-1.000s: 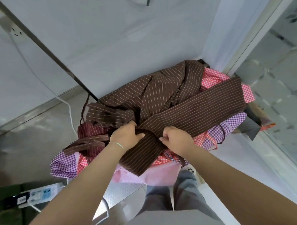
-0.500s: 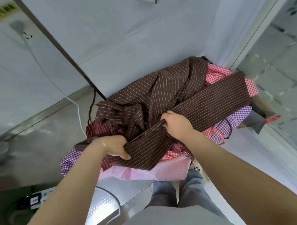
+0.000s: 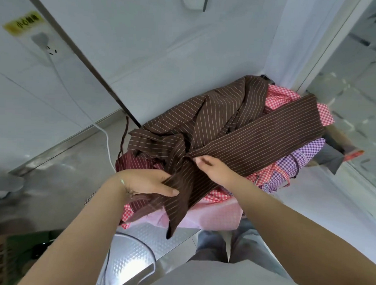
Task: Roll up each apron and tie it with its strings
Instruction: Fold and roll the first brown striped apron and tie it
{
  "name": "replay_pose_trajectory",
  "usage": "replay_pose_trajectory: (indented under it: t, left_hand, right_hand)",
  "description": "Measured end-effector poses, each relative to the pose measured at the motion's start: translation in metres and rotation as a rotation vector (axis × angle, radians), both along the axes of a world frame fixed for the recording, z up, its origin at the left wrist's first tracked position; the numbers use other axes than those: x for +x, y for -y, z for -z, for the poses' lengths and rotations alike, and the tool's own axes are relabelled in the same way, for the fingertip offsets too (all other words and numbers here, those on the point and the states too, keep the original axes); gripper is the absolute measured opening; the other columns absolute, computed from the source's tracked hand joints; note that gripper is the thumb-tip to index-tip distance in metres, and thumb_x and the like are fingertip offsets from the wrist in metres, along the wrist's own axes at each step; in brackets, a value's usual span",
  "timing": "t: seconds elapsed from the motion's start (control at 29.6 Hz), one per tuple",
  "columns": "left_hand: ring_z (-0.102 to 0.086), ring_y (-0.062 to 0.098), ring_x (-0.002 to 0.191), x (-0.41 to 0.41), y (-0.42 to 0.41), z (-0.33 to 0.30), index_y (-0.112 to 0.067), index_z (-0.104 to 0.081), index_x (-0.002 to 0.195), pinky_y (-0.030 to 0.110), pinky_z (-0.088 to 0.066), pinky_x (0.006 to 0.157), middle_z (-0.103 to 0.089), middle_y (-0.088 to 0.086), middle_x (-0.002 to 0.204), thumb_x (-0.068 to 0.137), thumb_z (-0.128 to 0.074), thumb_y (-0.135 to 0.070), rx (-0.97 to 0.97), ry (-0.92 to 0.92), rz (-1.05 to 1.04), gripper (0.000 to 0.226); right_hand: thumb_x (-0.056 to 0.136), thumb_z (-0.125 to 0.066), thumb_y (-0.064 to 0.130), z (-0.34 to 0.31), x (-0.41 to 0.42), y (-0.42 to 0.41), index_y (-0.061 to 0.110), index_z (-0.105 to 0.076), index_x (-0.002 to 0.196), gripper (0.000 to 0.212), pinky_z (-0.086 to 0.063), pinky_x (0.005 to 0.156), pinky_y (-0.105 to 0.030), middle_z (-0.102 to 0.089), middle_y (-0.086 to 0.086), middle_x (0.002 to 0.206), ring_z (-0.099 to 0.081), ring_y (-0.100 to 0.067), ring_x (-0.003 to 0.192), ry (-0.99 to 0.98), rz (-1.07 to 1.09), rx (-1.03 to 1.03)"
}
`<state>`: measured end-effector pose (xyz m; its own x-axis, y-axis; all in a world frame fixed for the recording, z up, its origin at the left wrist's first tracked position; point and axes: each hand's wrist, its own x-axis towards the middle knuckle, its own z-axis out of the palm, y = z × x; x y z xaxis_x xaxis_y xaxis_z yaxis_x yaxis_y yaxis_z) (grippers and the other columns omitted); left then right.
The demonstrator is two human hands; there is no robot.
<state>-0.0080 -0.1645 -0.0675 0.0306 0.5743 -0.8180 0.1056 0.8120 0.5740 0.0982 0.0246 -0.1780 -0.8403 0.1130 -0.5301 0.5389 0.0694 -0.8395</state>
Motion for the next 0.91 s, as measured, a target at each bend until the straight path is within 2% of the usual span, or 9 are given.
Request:
replay_pose_trajectory:
  t: [0.14,0.24,0.34,0.41,0.51,0.57,0.64,0.78,0.91]
  left_hand:
    - [-0.062,0.02,0.086,0.017,-0.059,0.007,-0.017,-0.063,0.109,0.025,-0.05,0.066,-0.066,0.008,0.099,0.097,-0.054,-0.02,0.17,0.019,-0.229,0.015]
    - [-0.067,0.016,0.08,0.028,-0.111,0.014,-0.014,-0.057,0.124,0.029,-0.057,0.062,-0.068,0.008,0.101,0.099,-0.048,-0.01,0.225,0.117,-0.504,0.026]
    - [-0.067,0.018,0.097,0.037,-0.15,0.026,-0.011,-0.037,0.144,0.036,-0.06,0.071,-0.059,0.003,0.124,0.101,-0.044,-0.006,0.227,0.172,-0.752,0.044]
    - [-0.058,0.023,0.114,0.039,-0.167,0.04,-0.01,-0.027,0.15,0.042,-0.054,0.085,-0.048,0.002,0.136,0.102,-0.04,-0.004,0.195,0.162,-0.823,0.05]
    - [-0.048,0.022,0.127,0.033,-0.171,0.063,-0.016,-0.041,0.141,0.041,-0.044,0.103,-0.042,0.005,0.148,0.099,-0.036,0.003,0.195,-0.205,-0.715,0.047]
    - [-0.052,0.016,0.119,0.026,-0.164,0.075,-0.021,-0.054,0.128,0.039,-0.041,0.107,-0.056,0.0,0.133,0.097,-0.039,-0.001,0.252,-0.662,-0.508,0.04]
    - [-0.054,0.017,0.113,0.02,-0.155,0.08,-0.022,-0.057,0.124,0.039,-0.044,0.101,-0.062,-0.003,0.12,0.097,-0.048,-0.016,0.246,-0.997,-0.196,0.029]
    - [-0.055,0.019,0.114,0.018,-0.151,0.072,-0.028,-0.051,0.127,0.042,-0.033,0.103,-0.063,-0.004,0.118,0.094,-0.051,-0.051,-0.062,-1.008,0.294,0.04]
    - [-0.059,0.021,0.105,0.001,-0.15,0.059,-0.026,-0.057,0.115,0.045,-0.036,0.104,-0.063,-0.004,0.102,0.094,-0.049,-0.051,-0.116,-0.973,0.214,0.033]
  right_hand:
    - [0.099,-0.036,0.052,-0.018,0.018,-0.036,0.019,-0.06,0.124,0.048,-0.048,0.099,-0.039,-0.067,-0.001,0.12,-0.064,-0.017,0.109,0.06,0.265,-0.303]
    - [0.094,-0.031,0.063,-0.032,0.039,-0.066,0.015,-0.064,0.118,0.063,-0.052,0.09,-0.038,-0.073,-0.005,0.108,-0.068,-0.021,0.101,0.097,0.372,-0.381]
    - [0.089,-0.032,0.072,-0.037,0.053,-0.091,0.016,-0.072,0.103,0.07,-0.053,0.082,-0.038,-0.075,-0.006,0.097,-0.071,-0.021,0.092,0.177,0.529,-0.382]
    - [0.087,-0.031,0.074,-0.032,0.061,-0.106,0.013,-0.065,0.117,0.076,-0.048,0.096,-0.04,-0.069,-0.006,0.117,-0.063,-0.024,0.11,0.2,0.548,-0.356]
    - [0.084,-0.042,0.075,-0.023,0.069,-0.12,0.017,-0.052,0.127,0.073,-0.042,0.099,-0.039,-0.057,0.0,0.121,-0.057,-0.021,0.112,0.229,0.426,-0.121]
    - [0.069,-0.058,0.081,-0.011,0.071,-0.126,0.014,-0.052,0.123,0.086,-0.047,0.088,-0.035,-0.058,0.004,0.114,-0.06,-0.016,0.098,0.242,0.343,-0.078]
    - [0.057,-0.07,0.08,0.013,0.069,-0.132,0.013,-0.052,0.126,0.098,-0.049,0.09,-0.034,-0.061,0.003,0.121,-0.062,-0.018,0.102,0.282,0.248,-0.033]
    - [0.087,-0.068,0.024,0.0,0.057,-0.128,0.009,-0.066,0.109,0.026,-0.045,0.071,-0.024,-0.064,0.0,0.092,-0.059,-0.017,0.089,0.268,-0.047,0.161]
    - [0.091,-0.063,0.01,-0.023,0.041,-0.144,0.014,-0.068,0.096,0.008,-0.049,0.061,-0.019,-0.066,0.0,0.082,-0.061,-0.015,0.075,0.105,0.02,0.131]
